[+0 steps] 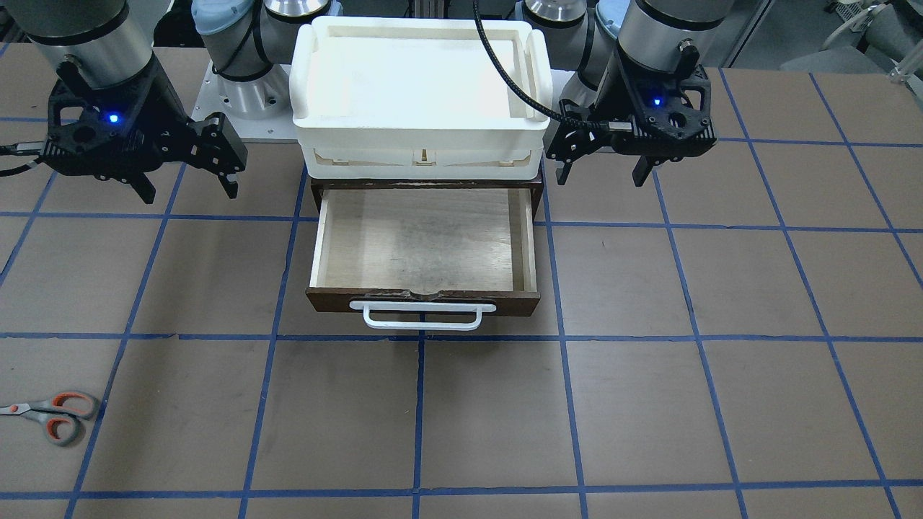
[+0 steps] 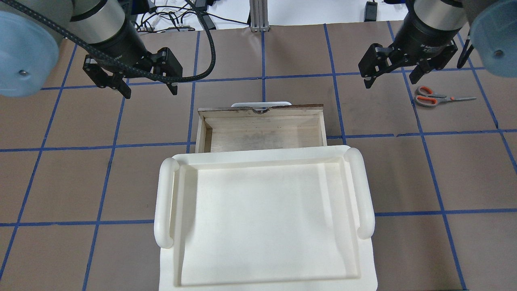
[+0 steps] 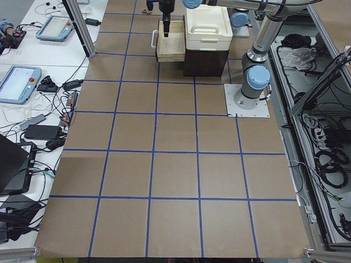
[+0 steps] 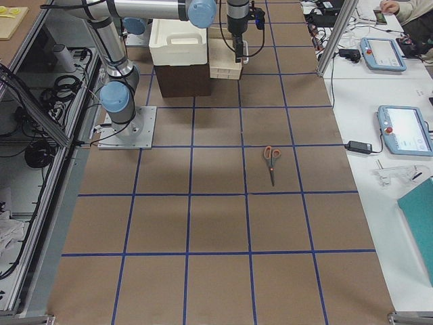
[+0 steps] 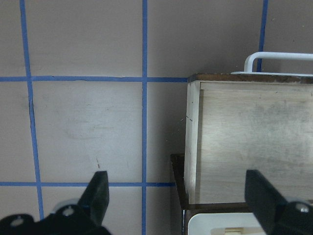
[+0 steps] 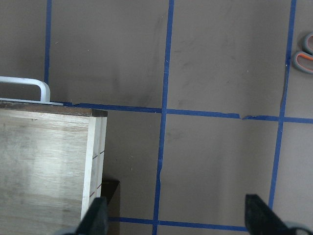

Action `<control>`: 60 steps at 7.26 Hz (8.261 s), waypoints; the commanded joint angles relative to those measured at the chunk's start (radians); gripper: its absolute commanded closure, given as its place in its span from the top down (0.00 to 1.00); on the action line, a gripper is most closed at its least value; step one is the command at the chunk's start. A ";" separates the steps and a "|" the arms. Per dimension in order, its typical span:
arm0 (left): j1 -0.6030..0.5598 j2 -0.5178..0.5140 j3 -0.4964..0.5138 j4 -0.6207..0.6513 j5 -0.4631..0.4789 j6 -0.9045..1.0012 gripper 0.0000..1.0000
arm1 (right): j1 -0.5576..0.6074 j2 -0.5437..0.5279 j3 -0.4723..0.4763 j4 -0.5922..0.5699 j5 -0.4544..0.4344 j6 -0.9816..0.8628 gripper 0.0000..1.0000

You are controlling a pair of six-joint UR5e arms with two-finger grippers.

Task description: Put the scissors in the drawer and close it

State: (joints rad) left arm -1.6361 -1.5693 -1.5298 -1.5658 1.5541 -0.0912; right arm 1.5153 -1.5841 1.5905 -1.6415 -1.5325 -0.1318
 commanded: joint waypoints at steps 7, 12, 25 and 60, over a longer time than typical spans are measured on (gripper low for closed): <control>-0.001 -0.002 -0.001 0.001 0.000 0.001 1.00 | -0.289 0.139 -0.009 -0.090 0.005 -0.824 1.00; 0.001 -0.002 -0.001 0.000 -0.003 0.001 1.00 | -0.406 0.390 -0.014 -0.415 -0.011 -1.502 1.00; 0.004 -0.002 0.000 -0.045 -0.002 -0.002 1.00 | -0.420 0.658 -0.092 -0.584 -0.060 -2.033 0.96; 0.004 0.000 0.000 -0.046 0.000 -0.002 1.00 | 0.323 0.246 -0.087 -0.092 -0.081 -1.321 0.00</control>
State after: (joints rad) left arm -1.6327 -1.5705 -1.5296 -1.6109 1.5527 -0.0936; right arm 1.7514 -1.3395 1.4960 -1.7355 -1.6225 -1.5297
